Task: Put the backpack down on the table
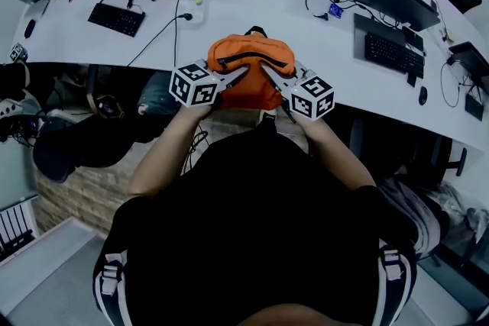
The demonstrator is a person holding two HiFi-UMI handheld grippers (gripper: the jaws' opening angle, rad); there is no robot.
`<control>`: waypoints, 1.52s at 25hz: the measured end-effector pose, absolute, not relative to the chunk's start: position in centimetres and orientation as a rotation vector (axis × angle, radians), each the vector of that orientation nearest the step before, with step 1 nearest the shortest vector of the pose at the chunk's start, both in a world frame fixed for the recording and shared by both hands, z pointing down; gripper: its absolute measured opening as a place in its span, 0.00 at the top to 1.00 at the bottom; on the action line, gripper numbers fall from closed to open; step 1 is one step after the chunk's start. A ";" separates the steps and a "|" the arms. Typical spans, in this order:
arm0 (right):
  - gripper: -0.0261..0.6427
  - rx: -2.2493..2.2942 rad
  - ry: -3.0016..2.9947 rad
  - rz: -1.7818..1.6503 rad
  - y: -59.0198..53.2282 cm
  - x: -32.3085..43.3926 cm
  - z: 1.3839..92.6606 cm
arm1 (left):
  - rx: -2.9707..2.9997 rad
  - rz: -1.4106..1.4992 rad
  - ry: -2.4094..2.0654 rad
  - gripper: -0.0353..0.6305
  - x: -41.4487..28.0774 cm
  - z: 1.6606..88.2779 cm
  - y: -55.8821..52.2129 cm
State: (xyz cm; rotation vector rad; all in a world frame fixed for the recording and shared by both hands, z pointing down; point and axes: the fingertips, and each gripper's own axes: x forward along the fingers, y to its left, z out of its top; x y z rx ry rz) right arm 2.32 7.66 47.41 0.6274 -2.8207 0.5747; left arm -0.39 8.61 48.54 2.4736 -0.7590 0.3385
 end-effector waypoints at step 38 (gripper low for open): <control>0.91 0.517 -2.823 0.611 -4.2 4.6 49.0 | 2.414 0.337 -0.819 0.87 2.0 49.9 -3.4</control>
